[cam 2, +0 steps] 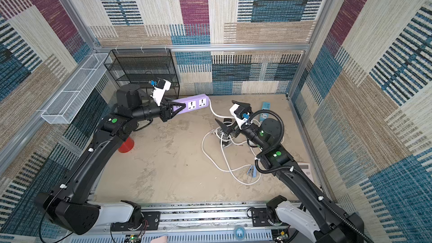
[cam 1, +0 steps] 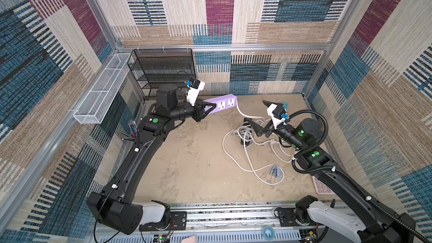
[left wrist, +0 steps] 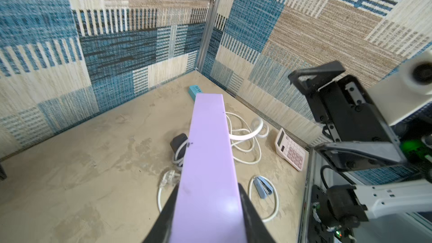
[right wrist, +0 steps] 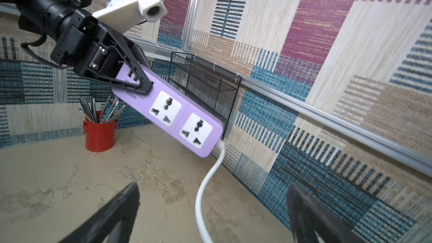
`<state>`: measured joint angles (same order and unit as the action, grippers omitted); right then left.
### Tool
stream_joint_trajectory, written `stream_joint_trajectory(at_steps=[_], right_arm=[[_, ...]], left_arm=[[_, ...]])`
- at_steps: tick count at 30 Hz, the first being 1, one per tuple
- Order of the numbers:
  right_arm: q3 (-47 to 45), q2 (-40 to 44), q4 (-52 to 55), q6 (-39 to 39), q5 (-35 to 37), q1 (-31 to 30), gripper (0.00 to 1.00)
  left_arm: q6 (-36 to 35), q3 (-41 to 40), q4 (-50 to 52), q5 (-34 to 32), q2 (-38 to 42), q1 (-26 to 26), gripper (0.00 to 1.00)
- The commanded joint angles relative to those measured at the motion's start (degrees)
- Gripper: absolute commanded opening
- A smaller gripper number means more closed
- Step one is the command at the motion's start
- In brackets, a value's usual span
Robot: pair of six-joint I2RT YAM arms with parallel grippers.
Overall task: Unwrap the cord wrapped around the power strip
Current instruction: Unwrap the power cord from the power strip, then place the power strip at the corner of the board.
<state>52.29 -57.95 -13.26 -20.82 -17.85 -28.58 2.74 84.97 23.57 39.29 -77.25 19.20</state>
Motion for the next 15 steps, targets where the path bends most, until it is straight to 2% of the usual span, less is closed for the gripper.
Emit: stream_joint_trajectory(at_steps=[1, 8, 15], right_arm=[[5.41, -4.07, 5.52, -11.29, 4.31, -3.19, 0.98], [17.21, -14.24, 16.29, -21.67, 13.54, -12.06, 0.98], [20.51, -18.35, 19.32, -23.75, 16.87, -13.87, 0.99]], left_arm=[[-2.84, 0.99, 2.04, 4.19, 0.0, 0.53, 0.0], [-4.95, 2.61, 6.03, 4.59, -0.79, 0.64, 0.0], [-5.55, 2.61, 6.65, 4.64, -0.47, 0.66, 0.0]])
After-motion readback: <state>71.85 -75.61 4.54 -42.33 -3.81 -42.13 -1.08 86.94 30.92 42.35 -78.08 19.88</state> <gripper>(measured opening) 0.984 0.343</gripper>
